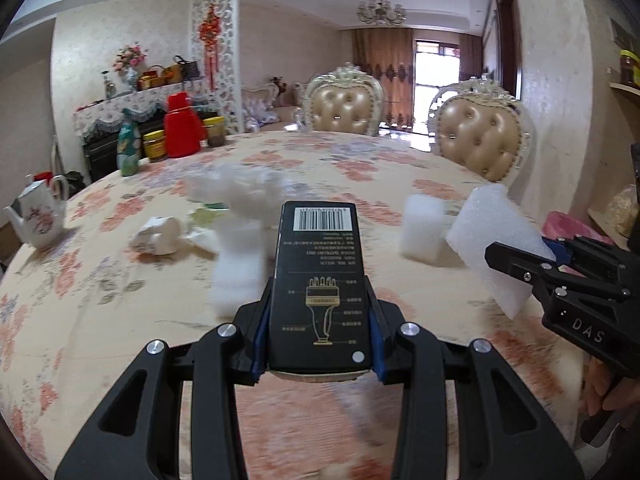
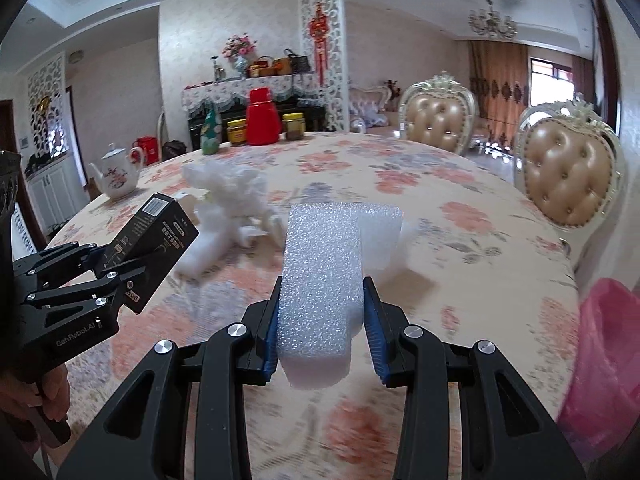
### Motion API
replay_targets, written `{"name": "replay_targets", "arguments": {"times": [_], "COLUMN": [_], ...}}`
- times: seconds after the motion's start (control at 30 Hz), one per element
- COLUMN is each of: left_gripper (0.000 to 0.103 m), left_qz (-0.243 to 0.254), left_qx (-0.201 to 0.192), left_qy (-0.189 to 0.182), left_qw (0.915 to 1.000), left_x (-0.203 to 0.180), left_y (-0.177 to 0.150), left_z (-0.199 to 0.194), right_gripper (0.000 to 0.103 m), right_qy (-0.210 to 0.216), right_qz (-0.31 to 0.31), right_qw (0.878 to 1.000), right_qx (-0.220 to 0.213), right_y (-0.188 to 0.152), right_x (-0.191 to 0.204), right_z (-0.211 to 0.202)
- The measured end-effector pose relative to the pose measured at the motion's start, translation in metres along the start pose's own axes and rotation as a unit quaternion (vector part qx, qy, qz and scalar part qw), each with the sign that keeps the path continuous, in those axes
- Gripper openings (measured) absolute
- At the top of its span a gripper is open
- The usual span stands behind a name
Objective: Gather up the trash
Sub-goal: 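Carry the black box with the left gripper while the right carries the foam block to the bin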
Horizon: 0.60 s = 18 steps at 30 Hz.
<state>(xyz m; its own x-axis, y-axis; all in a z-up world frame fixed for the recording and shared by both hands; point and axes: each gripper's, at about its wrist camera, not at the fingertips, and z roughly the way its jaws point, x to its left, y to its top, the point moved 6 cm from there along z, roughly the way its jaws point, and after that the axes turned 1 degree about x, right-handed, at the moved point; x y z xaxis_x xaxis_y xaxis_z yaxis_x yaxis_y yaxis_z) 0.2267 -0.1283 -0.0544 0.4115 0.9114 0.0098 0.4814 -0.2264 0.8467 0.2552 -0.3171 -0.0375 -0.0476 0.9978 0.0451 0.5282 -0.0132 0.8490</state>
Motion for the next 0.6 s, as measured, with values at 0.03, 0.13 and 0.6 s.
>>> {"name": "replay_targets", "arguments": {"times": [0.03, 0.13, 0.6], "left_gripper": [0.038, 0.038, 0.038], "left_qz": [0.003, 0.016, 0.066], "left_qx": [-0.001, -0.007, -0.001], "left_qy": [-0.010, -0.028, -0.140], "left_qw": [0.9999, 0.9994, 0.9879], "left_x": [-0.009, -0.034, -0.167], "left_y": [0.002, 0.006, 0.016], "left_z": [0.002, 0.007, 0.032], "right_gripper": [0.038, 0.038, 0.038], "right_qy": [-0.004, -0.018, -0.102], "right_qz": [0.004, 0.017, 0.063], "right_qw": [1.000, 1.000, 0.992], "right_qx": [-0.002, -0.008, -0.041], "right_y": [-0.002, -0.007, -0.031], "right_x": [-0.008, -0.031, -0.147], "right_z": [-0.003, -0.015, -0.075]}}
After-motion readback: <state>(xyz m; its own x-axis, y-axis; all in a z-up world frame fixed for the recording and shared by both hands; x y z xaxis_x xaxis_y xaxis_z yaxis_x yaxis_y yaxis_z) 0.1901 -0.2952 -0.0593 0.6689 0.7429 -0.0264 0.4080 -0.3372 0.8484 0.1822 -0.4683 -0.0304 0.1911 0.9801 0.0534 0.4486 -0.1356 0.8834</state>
